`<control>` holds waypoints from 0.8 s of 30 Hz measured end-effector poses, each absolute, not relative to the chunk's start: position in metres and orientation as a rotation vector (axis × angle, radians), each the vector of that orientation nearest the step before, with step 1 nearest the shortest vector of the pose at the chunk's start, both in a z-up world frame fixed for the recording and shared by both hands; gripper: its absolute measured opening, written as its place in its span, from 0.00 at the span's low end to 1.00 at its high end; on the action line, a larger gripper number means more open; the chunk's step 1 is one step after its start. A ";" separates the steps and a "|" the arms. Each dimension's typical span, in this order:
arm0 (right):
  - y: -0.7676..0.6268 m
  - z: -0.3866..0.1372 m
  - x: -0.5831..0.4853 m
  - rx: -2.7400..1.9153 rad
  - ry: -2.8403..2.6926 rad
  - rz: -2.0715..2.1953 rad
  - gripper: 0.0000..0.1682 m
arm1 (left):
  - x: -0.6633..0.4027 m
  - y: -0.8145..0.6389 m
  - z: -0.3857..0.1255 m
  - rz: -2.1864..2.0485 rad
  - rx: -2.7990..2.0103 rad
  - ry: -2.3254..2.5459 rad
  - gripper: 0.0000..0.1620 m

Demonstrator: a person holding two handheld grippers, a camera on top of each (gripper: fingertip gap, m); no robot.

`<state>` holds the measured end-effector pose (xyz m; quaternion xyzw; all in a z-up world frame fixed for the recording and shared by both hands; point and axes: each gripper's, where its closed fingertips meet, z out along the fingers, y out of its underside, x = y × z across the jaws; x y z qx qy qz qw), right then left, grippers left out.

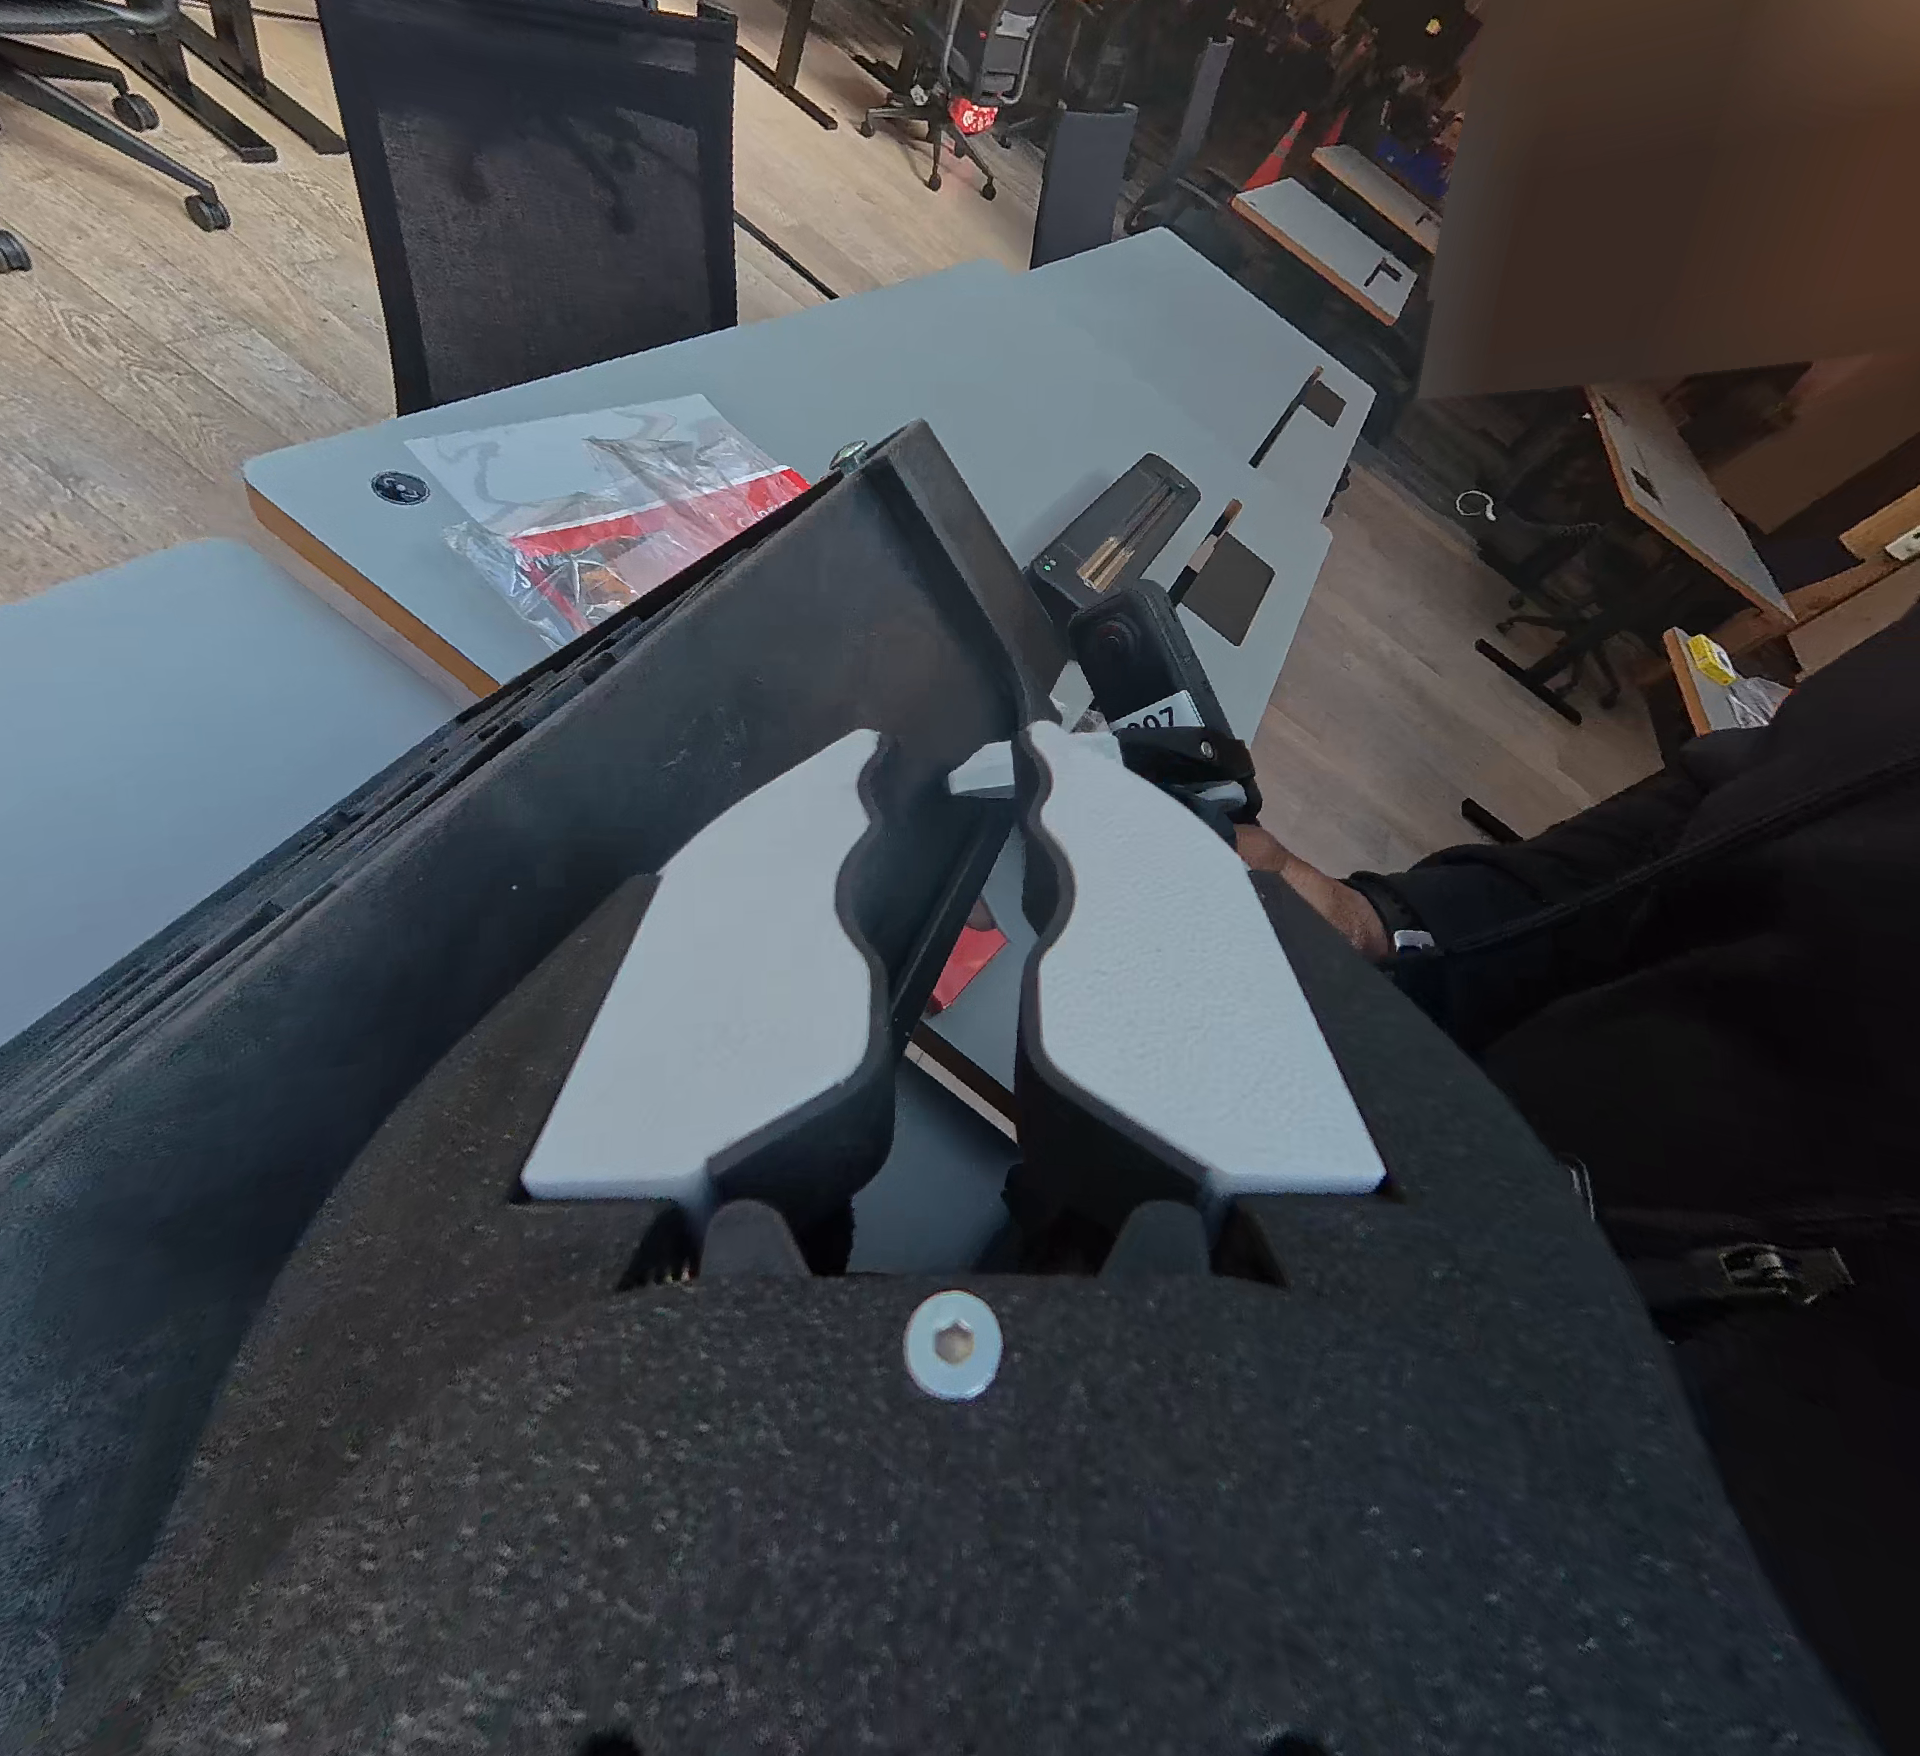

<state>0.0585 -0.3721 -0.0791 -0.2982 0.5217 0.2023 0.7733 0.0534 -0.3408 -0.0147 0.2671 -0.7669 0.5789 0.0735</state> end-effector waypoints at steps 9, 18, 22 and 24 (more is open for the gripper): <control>-0.372 -0.079 0.059 -0.646 1.132 0.434 0.09 | 0.045 -0.317 -0.030 1.728 0.913 -2.277 0.13; -0.371 -0.079 0.059 -0.638 1.142 0.440 0.11 | 0.044 -0.292 -0.044 1.739 1.007 -2.345 0.14; -0.371 -0.079 0.059 -0.632 1.146 0.443 0.09 | 0.046 -0.280 -0.049 1.765 1.034 -2.463 0.17; -0.371 -0.079 0.059 -0.631 1.147 0.443 0.09 | 0.047 -0.276 -0.048 1.794 1.026 -2.526 0.19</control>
